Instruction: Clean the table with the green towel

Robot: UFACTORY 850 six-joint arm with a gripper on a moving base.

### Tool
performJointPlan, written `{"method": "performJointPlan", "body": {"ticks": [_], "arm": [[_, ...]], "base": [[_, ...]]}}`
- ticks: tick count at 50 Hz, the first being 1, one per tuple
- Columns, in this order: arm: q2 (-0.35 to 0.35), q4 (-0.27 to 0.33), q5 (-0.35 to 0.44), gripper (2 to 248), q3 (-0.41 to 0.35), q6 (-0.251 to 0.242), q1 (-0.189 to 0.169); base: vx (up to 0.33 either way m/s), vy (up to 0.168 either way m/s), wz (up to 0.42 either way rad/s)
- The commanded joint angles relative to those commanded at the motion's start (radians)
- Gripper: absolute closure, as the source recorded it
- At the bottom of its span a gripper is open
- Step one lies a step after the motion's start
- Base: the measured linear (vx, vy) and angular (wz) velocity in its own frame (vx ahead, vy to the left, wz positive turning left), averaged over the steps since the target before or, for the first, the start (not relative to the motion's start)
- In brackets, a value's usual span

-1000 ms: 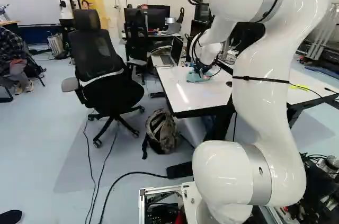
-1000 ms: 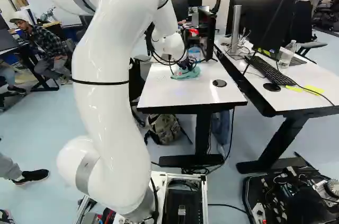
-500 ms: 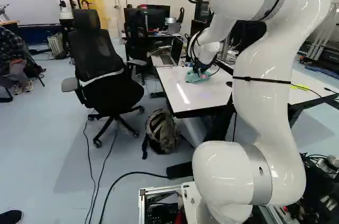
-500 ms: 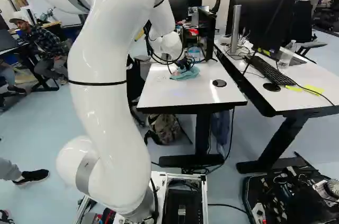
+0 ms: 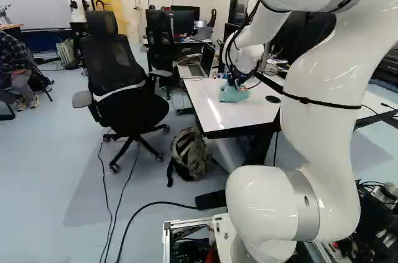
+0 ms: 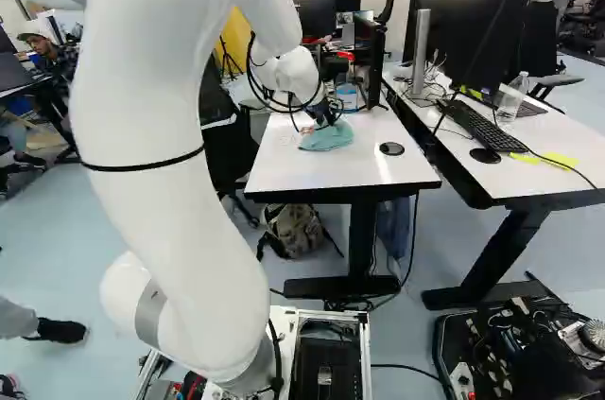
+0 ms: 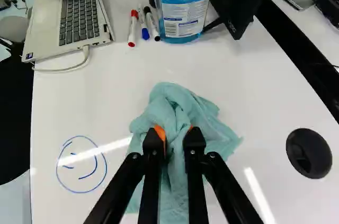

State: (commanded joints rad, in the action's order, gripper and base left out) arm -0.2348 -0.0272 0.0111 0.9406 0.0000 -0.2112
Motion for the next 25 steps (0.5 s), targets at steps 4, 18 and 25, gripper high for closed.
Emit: {"method": "performJointPlan", "body": {"ticks": [4,18,25], "arm": [[0.03,0.0,-0.015,199,-0.024,0.0,0.001],[0.138,0.0,-0.067,199,-0.108,0.0,0.005],[0.179,0.0,-0.084,199,-0.14,0.0,0.008]], "base": [[0.0,0.0,0.0],[0.0,0.0,0.0],[0.0,0.0,0.0]]}}
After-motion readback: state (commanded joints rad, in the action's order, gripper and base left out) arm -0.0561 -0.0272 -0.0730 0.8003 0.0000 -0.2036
